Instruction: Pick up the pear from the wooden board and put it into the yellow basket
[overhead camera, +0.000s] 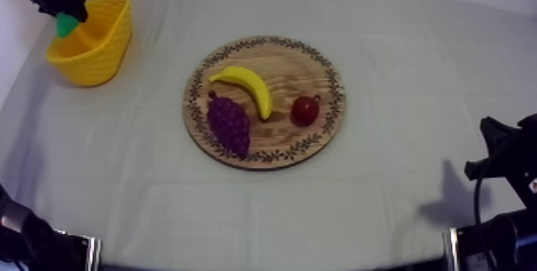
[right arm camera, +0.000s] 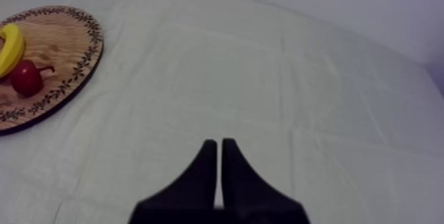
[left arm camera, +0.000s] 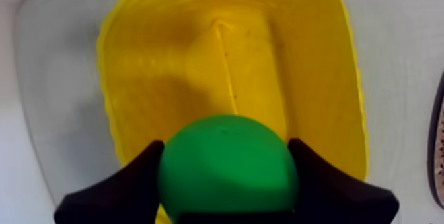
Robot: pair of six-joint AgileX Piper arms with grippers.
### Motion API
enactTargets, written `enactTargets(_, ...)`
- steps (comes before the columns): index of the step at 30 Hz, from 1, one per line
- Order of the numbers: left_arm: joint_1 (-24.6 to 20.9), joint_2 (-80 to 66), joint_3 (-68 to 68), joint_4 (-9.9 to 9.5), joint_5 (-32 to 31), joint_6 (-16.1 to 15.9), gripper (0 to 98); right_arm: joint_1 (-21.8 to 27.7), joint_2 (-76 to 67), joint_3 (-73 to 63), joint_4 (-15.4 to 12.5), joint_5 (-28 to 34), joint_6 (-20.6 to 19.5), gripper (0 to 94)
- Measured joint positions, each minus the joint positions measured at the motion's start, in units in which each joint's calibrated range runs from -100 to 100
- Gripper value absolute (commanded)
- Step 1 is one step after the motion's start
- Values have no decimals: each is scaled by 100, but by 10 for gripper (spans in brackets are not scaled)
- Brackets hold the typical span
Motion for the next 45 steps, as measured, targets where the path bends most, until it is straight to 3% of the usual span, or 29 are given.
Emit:
enactTargets(10, -16, 658, -405, 180, -28, 287, 810, 0, 0, 0, 0, 0, 3, 4)
enactTargets(15, -13, 685, -405, 177, -39, 340, 813, 0, 0, 0, 0, 0, 8, 4)
enactTargets(32, 67, -452, 677, 271, -734, 449, 379, 0, 0, 0, 0, 0, 3, 4)
enactTargets(45, 422, -2848, 3049, 372, -2390, 506, 151, 0, 0, 0, 0, 0, 7, 4)
